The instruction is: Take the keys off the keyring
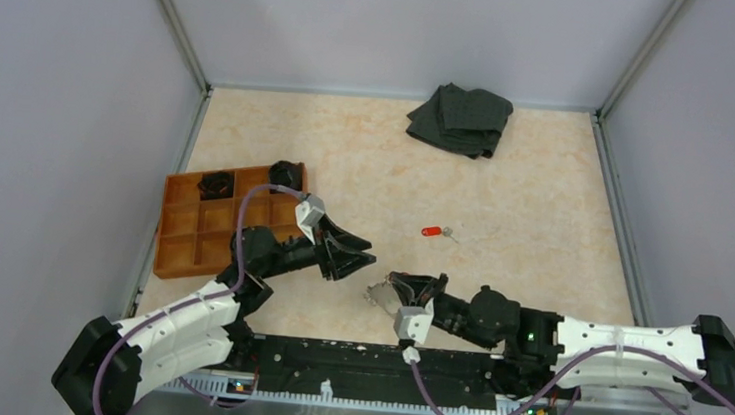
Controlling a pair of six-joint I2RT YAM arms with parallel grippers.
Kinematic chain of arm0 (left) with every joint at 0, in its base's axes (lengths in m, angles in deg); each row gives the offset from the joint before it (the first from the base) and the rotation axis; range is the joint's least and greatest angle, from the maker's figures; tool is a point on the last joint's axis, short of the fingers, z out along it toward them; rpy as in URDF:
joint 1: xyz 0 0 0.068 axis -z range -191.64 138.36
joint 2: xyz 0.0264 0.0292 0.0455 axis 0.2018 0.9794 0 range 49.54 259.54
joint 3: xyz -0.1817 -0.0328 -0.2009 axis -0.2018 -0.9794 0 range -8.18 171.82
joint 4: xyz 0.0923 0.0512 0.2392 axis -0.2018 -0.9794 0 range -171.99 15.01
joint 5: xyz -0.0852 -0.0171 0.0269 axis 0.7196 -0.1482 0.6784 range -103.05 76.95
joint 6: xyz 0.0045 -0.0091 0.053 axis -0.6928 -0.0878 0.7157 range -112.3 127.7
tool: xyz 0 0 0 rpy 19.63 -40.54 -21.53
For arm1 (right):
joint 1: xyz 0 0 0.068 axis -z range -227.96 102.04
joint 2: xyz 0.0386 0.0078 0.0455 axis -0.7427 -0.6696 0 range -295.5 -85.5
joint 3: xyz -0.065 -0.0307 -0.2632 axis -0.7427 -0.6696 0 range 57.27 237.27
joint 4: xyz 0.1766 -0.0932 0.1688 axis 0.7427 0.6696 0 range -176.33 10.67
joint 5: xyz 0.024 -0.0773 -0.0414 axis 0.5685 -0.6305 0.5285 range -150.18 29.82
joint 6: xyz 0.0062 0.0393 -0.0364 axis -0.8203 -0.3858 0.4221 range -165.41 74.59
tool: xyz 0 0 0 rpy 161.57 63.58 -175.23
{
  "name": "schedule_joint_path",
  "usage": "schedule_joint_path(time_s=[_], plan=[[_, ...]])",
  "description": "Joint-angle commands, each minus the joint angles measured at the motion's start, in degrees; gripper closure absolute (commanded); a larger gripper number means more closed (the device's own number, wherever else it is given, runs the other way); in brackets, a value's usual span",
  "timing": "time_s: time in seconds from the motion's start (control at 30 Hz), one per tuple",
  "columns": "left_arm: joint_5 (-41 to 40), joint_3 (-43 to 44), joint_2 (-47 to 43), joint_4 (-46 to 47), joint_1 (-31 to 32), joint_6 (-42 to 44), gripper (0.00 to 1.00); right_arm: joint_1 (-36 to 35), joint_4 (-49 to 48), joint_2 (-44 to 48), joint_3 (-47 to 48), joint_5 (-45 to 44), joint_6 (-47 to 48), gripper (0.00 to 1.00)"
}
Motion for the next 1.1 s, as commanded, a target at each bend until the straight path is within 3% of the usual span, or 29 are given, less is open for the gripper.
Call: schedule_joint_path(time_s=[0.0, 0.17, 0.37, 1.07], plan=[[4.0, -0.6, -1.0, 10.5, 0.2, 3.2, 0.5, -2.6, 0.2, 2.0, 3.7, 0.2, 5.0, 1.0], [9.0, -1.9, -0.8, 19.4, 0.3, 1.6, 0.5, -5.0, 3.3, 3.2, 5.6, 0.7, 7.7, 1.0], [12.9, -2.3, -1.0, 23.8, 1.8, 1.3, 0.52, -7.5, 4.9, 4.0, 7.5, 1.6, 11.1, 1.0], [19.4, 1.4, -1.1, 19.2, 7.9, 7.9, 0.53, -10.9, 8.6, 4.8, 10.0, 2.1, 15.9, 1.0]])
